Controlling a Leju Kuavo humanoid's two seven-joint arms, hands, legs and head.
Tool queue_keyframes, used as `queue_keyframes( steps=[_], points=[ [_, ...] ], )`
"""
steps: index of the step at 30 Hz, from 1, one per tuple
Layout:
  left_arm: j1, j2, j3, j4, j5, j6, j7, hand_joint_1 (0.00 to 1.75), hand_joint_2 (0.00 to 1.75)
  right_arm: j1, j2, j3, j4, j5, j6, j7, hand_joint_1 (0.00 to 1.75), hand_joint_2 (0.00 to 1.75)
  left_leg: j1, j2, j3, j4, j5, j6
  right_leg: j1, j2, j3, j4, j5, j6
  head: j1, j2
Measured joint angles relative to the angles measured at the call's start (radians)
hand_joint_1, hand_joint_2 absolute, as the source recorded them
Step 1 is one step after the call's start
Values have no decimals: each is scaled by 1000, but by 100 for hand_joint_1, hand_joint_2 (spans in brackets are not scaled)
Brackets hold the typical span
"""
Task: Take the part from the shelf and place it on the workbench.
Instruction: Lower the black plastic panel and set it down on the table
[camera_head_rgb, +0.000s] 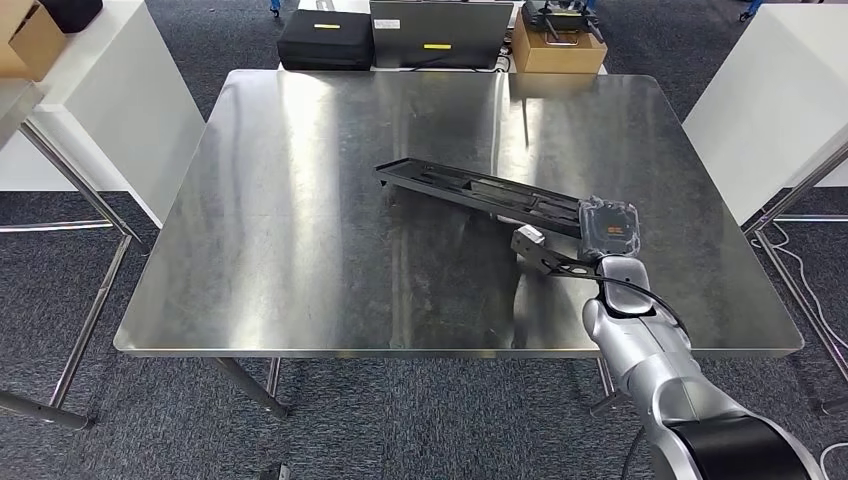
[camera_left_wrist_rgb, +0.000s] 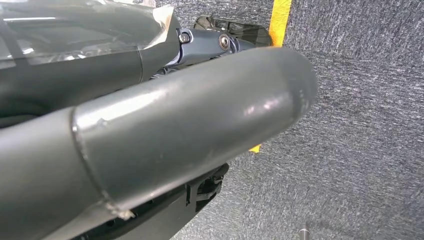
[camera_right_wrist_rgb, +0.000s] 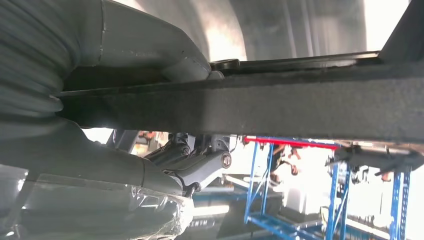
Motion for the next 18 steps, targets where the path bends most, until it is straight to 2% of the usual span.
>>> queue_keyframes(
  steps=[15, 18],
  points=[
    [2, 2, 8, 0, -11, -13, 6, 0, 0, 37, 32, -35, 57, -33, 3, -7, 175, 175, 0, 0, 0, 0, 0, 0, 0, 0, 0, 0, 0, 0, 0, 0],
    [2, 2, 8, 0, -19, -17, 6, 0, 131, 37, 35, -39, 61, -34, 2, -4, 44, 44, 0, 0, 1, 0, 0, 0, 0, 0, 1, 0, 0, 0, 0, 0]
  ],
)
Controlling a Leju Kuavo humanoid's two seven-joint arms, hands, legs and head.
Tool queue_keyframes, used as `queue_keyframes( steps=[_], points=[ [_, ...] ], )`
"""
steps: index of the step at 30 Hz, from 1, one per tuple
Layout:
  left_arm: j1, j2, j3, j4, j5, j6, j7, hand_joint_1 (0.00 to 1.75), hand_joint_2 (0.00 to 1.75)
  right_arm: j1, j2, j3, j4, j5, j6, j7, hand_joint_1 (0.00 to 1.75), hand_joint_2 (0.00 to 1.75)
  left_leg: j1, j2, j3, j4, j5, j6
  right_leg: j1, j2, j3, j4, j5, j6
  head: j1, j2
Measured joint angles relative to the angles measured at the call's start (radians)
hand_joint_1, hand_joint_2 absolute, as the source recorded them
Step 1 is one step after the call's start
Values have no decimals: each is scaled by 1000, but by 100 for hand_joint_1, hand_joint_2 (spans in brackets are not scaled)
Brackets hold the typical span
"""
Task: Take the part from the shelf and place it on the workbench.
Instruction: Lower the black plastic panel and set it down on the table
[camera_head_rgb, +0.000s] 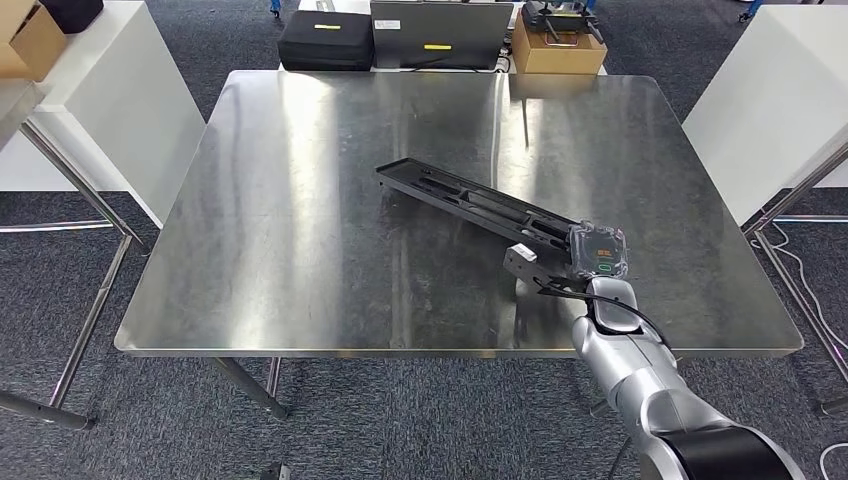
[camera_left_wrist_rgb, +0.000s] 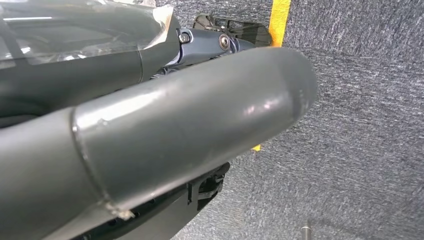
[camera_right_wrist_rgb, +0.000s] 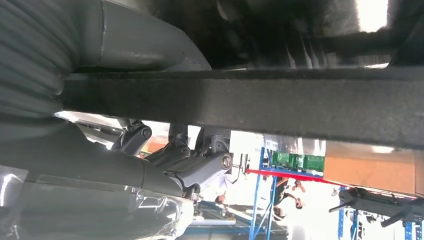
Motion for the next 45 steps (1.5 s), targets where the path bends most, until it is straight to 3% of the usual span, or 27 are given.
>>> queue_keyframes(
  steps=[1, 10, 23, 33, 45],
  points=[
    [0, 0, 0, 0, -2, -2, 0, 0, 175, 1, 1, -1, 1, 0, 0, 1, 0, 0, 0, 0, 0, 0, 0, 0, 0, 0, 0, 0, 0, 0, 0, 0],
    [0, 0, 0, 0, -17, -13, 21, 0, 175, 13, 1, -18, 7, -10, 9, 5, 0, 0, 0, 0, 0, 0, 0, 0, 0, 0, 0, 0, 0, 0, 0, 0],
    [-1, 3, 1, -1, -21, -11, 42, 0, 175, -52, 21, -61, -1, -69, 210, -91, 0, 0, 0, 1, 1, 0, 0, 0, 0, 0, 2, 0, 0, 0, 0, 0],
    [-1, 4, 15, -1, -27, -14, 42, 0, 175, -120, 95, -49, -63, -65, 215, -201, 0, 0, 0, 2, 2, 0, 0, 0, 0, 1, 2, 1, 0, 0, 0, 0],
    [0, 3, 24, -1, -33, -13, 39, 0, 175, -127, 160, 23, -146, -83, 193, -239, 0, 0, 0, 2, 3, 0, 0, 0, 0, 1, 2, 1, 0, 0, 0, 0]
  ],
)
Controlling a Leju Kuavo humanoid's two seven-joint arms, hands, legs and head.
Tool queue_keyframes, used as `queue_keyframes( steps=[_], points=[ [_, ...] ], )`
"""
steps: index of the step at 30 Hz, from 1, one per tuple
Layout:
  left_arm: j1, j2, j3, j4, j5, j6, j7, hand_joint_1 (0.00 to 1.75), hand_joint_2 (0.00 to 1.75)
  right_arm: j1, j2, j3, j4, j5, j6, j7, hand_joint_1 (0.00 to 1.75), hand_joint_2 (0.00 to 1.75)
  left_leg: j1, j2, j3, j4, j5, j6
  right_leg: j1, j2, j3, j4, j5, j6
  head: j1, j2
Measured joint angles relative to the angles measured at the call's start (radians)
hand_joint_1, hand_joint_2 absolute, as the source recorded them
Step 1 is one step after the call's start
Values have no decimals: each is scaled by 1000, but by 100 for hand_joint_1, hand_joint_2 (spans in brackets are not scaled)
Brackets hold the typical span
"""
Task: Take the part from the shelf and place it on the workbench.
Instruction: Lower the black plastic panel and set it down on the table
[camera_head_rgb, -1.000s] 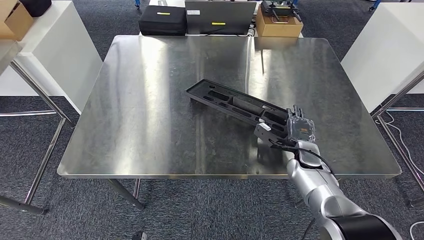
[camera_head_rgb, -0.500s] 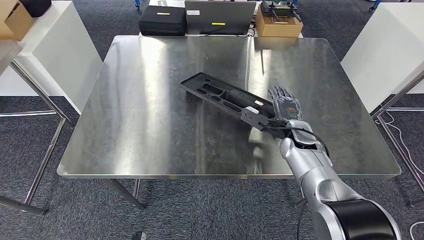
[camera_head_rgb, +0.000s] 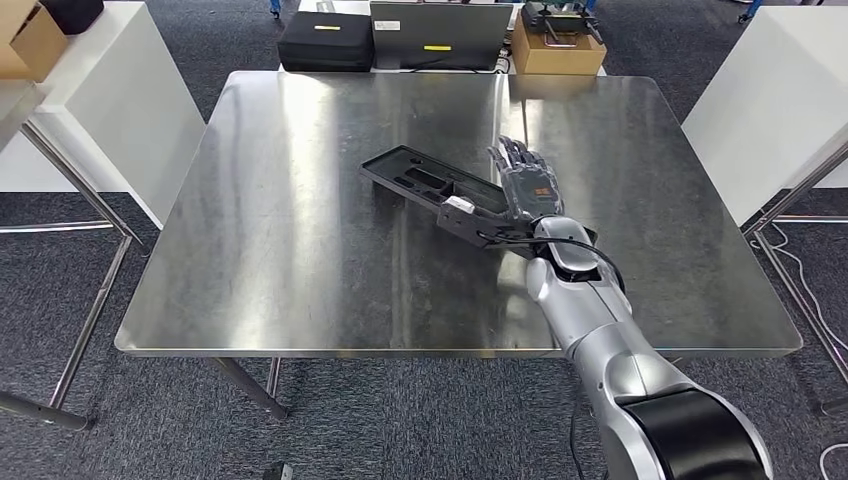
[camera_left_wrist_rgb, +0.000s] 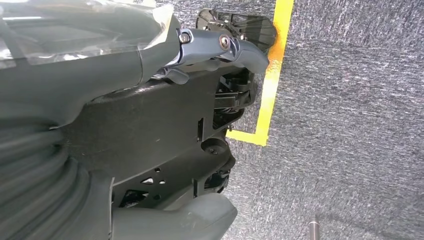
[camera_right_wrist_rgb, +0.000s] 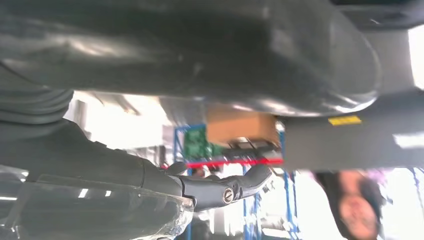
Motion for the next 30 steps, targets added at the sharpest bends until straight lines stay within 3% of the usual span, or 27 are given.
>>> queue_keyframes(
  steps=[4, 8, 18, 24, 30],
  points=[
    [1, 0, 10, 0, -3, 5, -5, 0, 175, 16, 8, 46, -88, -24, -10, -16, 0, 0, 0, 0, 0, 0, 0, 0, 0, 0, 0, 0, 0, 0, 0, 0],
    [2, 0, 19, 0, -5, 16, -11, 0, 0, 69, 5, 108, -248, -47, 13, -7, 0, 0, 0, 1, 0, 0, 0, 0, 0, 0, -1, 0, 0, 0, 0, 0],
    [3, -6, 57, 0, 13, 81, -6, 0, 0, 271, -71, 245, -701, -44, 20, 77, 0, 0, 0, 1, 0, 0, -1, 0, 0, 0, 0, 0, -2, 1, 0, 0],
    [11, 2, 66, 2, 7, 98, -35, 0, 0, 404, -144, 262, -937, -45, -16, 95, 0, 0, 0, -3, 1, 0, -1, -1, 0, -1, 0, -1, -3, 2, 0, 0],
    [29, 16, 70, 6, 9, 62, 2, 0, 0, 555, -220, 266, -1144, -7, -88, 107, 0, 0, 0, -5, 1, 0, -3, -1, 0, -1, -1, -1, -5, 5, 0, 0]
  ],
)
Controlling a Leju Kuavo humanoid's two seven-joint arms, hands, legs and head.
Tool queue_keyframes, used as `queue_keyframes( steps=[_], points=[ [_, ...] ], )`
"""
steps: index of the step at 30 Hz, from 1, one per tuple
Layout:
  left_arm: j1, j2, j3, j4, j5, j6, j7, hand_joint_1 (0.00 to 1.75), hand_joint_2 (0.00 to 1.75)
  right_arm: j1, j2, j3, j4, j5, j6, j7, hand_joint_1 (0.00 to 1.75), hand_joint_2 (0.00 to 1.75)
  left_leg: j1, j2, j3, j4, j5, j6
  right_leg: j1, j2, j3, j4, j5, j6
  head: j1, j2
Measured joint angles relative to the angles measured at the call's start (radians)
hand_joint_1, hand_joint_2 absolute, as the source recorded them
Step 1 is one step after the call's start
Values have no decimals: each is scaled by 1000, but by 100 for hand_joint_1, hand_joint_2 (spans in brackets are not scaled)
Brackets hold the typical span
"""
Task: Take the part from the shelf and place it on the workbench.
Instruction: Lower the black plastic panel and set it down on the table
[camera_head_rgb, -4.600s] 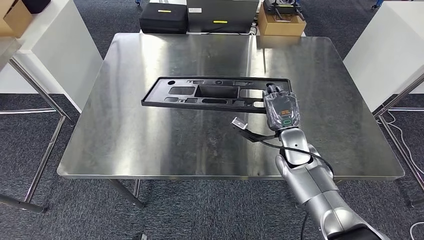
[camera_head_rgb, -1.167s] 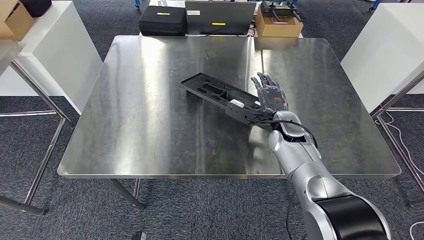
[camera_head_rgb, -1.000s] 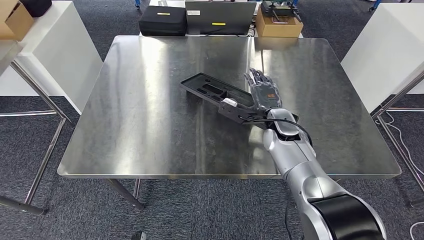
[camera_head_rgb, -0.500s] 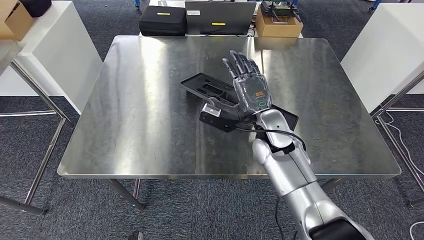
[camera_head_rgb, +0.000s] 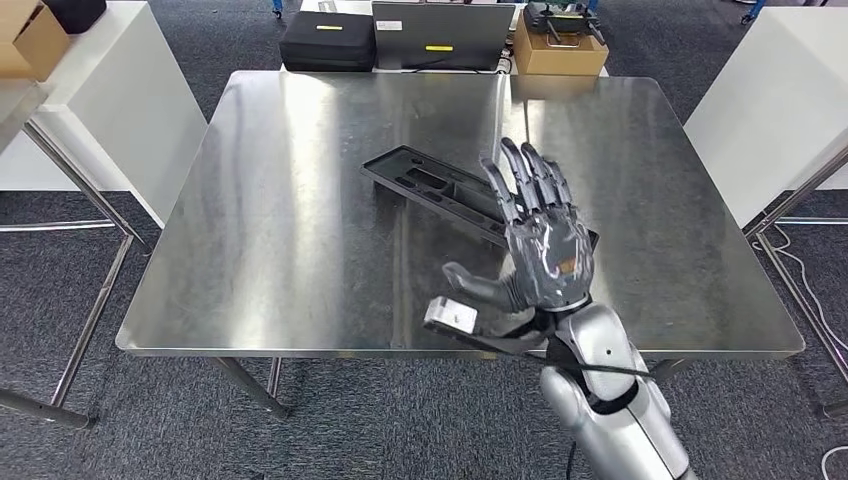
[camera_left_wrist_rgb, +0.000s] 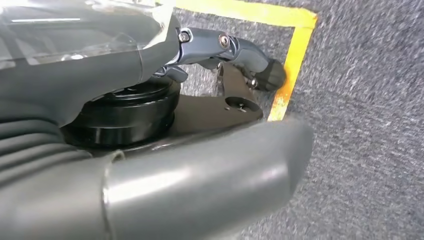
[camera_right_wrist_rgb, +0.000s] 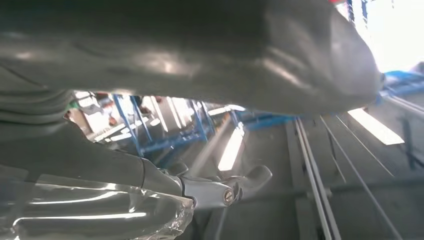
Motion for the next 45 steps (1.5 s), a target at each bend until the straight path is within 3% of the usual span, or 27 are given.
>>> queue_keyframes(
  steps=[7, 14, 19, 23, 25, 28, 29, 30, 31, 33, 35, 37, 38, 40, 42, 44, 45],
  points=[
    [14, 8, 11, 6, 4, -34, 11, 0, 0, 190, -73, -7, -172, 36, -81, 14, 0, 0, -1, 0, 1, 0, -3, 1, 0, 0, 1, 0, -1, 1, 0, 0],
    [25, 14, 16, 8, 2, -56, 20, 0, 0, 344, -118, -41, -249, 4, -143, 19, 0, 0, -5, 0, 2, 1, -7, 4, -6, 0, 3, -1, -2, 4, 0, 0],
    [28, 15, 17, 9, 2, -60, 21, 0, 0, 394, -130, -59, -271, 0, -151, 19, 0, 0, -12, 1, 5, 2, -12, 13, -14, 1, 6, -1, -5, 11, 0, 0],
    [29, 15, 18, 10, -3, -65, 22, 0, 0, 423, -136, -74, -284, -5, -166, 17, 0, 0, -14, 2, 12, 0, -10, 27, -19, 1, 12, 0, -9, 22, 0, 0],
    [31, 14, 19, 11, -7, -68, 20, 0, 0, 439, -140, -85, -290, -9, -177, 13, 0, 0, -8, 5, 18, -10, -3, 36, -19, 0, -5, 47, -40, 17, 2, 0],
    [33, 13, 20, 11, -8, -69, 17, 0, 0, 459, -146, -94, -293, -11, -184, 10, 0, 0, -6, 9, 19, -13, -1, 41, -18, 1, -98, 249, -134, 7, 8, 0],
    [33, 13, 20, 11, -8, -69, 16, 0, 0, 466, -147, -96, -293, -12, -185, 9, 0, 0, -7, 10, 18, -13, -1, 41, -17, 1, -121, 300, -149, 9, 8, 0],
    [34, 13, 20, 11, -8, -69, 15, 0, 0, 471, -148, -99, -293, -12, -185, 9, 0, 0, -8, 10, 17, -13, -1, 40, -16, 1, -124, 312, -147, 14, 8, 0],
    [34, 12, 20, 11, -8, -69, 14, 0, 0, 475, -148, -102, -293, -12, -187, 8, 0, 0, -8, 10, 17, -13, 0, 39, -16, 1, -104, 278, -128, 21, 8, 0],
    [34, 13, 20, 11, -8, -69, 11, 0, 0, 478, -148, -107, -294, -12, -192, 8, 0, 0, -7, 9, 17, -11, 3, 34, -17, 0, -18, 126, -74, 31, 9, 0],
    [34, 13, 20, 12, -9, -69, 10, 0, 0, 482, -148, -110, -295, -12, -200, 7, 0, 0, -9, 8, 15, -7, 6, 24, -11, 3, 36, 26, -36, 24, 8, 0],
    [34, 15, 20, 12, -10, -69, 10, 0, 0, 487, -147, -114, -296, -10, -209, 6, 0, 0, -11, 7, 12, -3, 11, 13, -4, 6, 34, 19, -25, 9, 7, 0],
    [34, 16, 20, 12, -10, -69, 10, 0, 0, 488, -147, -115, -297, -9, -214, 6, 0, 0, -10, 7, 10, 0, 10, 7, -9, 6, 28, 16, -24, 1, 6, 0],
    [34, 18, 20, 13, -11, -70, 10, 0, 0, 489, -145, -116, -297, -6, -220, 6, 0, 0, -5, 8, -6, 34, -27, -6, -18, 4, 19, 16, -14, -19, 4, 0],
    [34, 21, 20, 13, -12, -70, 11, 0, 0, 490, -144, -116, -297, -4, -223, 5, 0, 0, 1, 10, -46, 142, -113, -19, -18, 1, 7, 15, -1, -38, 2, 0],
    [34, 24, 20, 13, -13, -70, 13, 0, 0, 492, -142, -117, -296, -3, -225, 5, 0, 0, 6, 10, -83, 265, -179, -29, -14, -1, -10, 17, 11, -43, 2, 0],
    [34, 25, 20, 13, -14, -70, 14, 0, 0, 493, -141, -117, -296, -3, -226, 5, 0, 0, 9, 10, -80, 287, -185, -32, -13, -1, -18, 18, 17, -42, 1, 0]
  ],
)
